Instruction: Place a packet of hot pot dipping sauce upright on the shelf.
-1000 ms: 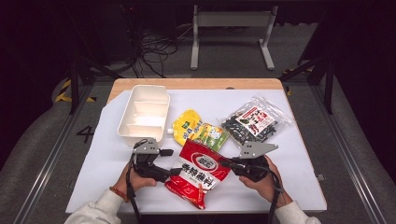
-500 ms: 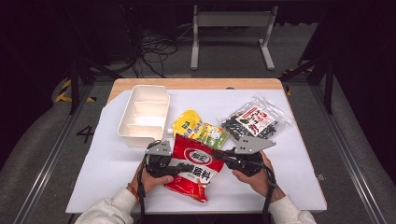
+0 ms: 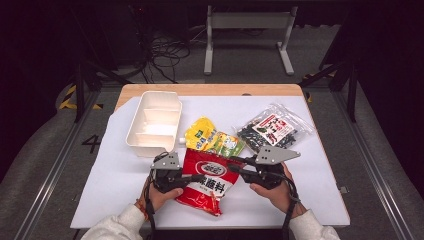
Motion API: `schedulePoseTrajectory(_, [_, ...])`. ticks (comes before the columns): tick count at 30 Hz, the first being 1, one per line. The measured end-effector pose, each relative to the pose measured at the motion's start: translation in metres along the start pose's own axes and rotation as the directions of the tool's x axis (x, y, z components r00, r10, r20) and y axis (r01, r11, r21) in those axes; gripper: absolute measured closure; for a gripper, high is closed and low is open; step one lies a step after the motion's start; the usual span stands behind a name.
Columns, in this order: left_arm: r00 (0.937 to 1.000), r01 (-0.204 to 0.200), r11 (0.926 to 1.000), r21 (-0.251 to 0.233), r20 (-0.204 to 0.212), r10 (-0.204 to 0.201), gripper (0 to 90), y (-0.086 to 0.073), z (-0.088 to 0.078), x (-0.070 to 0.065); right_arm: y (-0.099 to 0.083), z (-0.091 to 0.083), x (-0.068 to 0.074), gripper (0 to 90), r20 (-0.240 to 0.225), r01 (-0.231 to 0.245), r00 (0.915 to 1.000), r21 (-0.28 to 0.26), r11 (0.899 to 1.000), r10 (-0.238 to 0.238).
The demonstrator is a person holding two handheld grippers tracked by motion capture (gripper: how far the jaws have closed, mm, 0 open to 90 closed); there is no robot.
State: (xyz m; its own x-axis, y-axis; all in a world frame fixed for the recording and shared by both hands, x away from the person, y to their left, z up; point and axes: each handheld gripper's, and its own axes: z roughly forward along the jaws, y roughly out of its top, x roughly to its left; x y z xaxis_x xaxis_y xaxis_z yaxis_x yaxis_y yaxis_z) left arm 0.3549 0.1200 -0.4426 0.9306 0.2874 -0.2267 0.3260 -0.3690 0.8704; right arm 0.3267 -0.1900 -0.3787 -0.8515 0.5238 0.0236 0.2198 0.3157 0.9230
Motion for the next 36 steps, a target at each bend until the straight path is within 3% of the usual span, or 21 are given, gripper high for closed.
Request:
schedulePoseTrajectory(2, [1.0000, -0.003, 1.0000, -0.009, -0.006, 0.003, 90.0, 0.001, -0.003, -0.001, -0.002, -0.006, 0.000, 51.2, 0.024, -0.018, 0.9996, -0.006, 1.000, 0.018])
schedulePoseTrajectory(6, [0.9998, -0.010, 0.9995, -0.031, -0.017, 0.010, 90.0, 0.002, -0.009, -0.003, -0.010, -0.025, 0.000, 36.4, 0.046, -0.062, 0.9969, -0.037, 0.997, 0.064])
schedulePoseTrajectory(11, [0.9993, -0.025, 0.9983, -0.053, -0.030, 0.024, 90.0, 0.006, -0.016, -0.007, -0.021, -0.045, 0.004, 32.7, 0.107, -0.062, 0.9923, -0.020, 0.998, 0.063])
schedulePoseTrajectory(13, [0.9985, -0.037, 0.9969, -0.070, -0.044, 0.034, 90.0, 0.010, -0.021, -0.009, -0.031, -0.057, 0.005, 32.2, 0.122, -0.084, 0.9888, -0.018, 0.996, 0.086])
schedulePoseTrajectory(21, [0.9920, -0.087, 0.9855, -0.146, -0.103, 0.073, 90.0, 0.031, -0.045, -0.008, -0.064, -0.080, 0.009, 31.1, 0.175, -0.136, 0.9763, 0.041, 0.990, 0.127])
schedulePoseTrajectory(26, [0.9837, -0.135, 0.9727, -0.189, -0.143, 0.109, 90.0, 0.050, -0.068, 0.000, -0.081, -0.089, 0.005, 30.4, 0.221, -0.174, 0.9628, 0.066, 0.983, 0.156])
schedulePoseTrajectory(30, [0.9711, -0.167, 0.9653, -0.201, -0.203, 0.125, 90.0, 0.067, -0.091, 0.014, -0.088, -0.091, 0.002, 30.2, 0.225, -0.193, 0.9584, 0.057, 0.980, 0.175])
schedulePoseTrajectory(36, [0.9552, -0.160, 0.9575, -0.240, -0.282, 0.089, 90.0, 0.087, -0.124, 0.048, -0.090, -0.088, -0.002, 29.8, 0.228, -0.189, 0.9580, 0.044, 0.981, 0.174])
